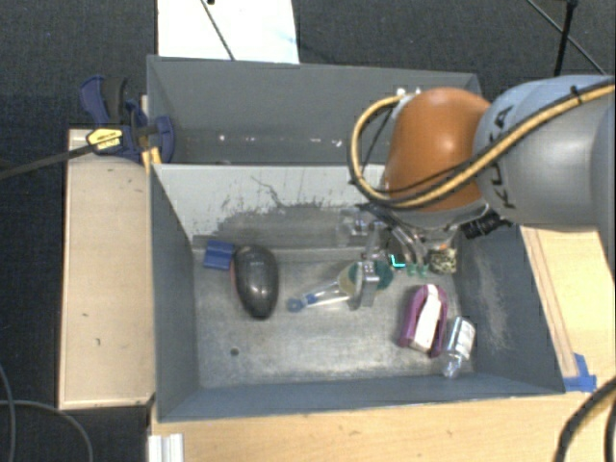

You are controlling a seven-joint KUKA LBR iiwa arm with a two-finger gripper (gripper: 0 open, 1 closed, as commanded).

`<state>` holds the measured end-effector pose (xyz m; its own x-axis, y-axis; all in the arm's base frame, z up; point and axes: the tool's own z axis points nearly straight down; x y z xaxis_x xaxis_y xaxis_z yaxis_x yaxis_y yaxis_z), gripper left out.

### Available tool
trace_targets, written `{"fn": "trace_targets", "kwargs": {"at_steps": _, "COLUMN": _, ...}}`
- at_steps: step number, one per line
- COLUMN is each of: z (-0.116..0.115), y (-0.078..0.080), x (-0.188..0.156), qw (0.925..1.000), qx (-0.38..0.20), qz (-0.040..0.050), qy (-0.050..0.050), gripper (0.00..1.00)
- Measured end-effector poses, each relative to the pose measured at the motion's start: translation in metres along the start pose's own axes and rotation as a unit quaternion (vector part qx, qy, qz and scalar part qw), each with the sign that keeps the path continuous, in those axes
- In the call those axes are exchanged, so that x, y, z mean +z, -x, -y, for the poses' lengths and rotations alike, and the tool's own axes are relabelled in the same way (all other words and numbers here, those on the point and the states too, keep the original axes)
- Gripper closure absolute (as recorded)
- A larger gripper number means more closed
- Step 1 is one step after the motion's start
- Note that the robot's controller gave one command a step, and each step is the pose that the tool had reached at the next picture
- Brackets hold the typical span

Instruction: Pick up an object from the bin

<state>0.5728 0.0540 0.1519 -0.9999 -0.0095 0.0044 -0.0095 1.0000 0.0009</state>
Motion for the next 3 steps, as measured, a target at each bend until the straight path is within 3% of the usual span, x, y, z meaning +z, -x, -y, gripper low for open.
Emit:
{"fn": "trace_targets", "kwargs": {"at_steps": 1, "z": -0.003, "y": 0.016, "x": 0.079, "qw": 0.9975, "qx": -0.07, "qz": 0.0005, "qy": 0.0, "gripper": 0.0}}
{"fn": "trace_targets", "kwargs": {"at_steps": 2, "z": -0.003, "y": 0.017, "x": 0.076, "qw": 0.9977, "qx": -0.068, "qz": 0.0032, "qy": 0.0, "gripper": 1.0}}
{"fn": "trace_targets", "kwargs": {"at_steps": 3, "z": -0.003, "y": 0.012, "x": -0.023, "qw": 0.9967, "qx": -0.081, "qz": 0.0079, "qy": -0.001, "gripper": 1.0}}
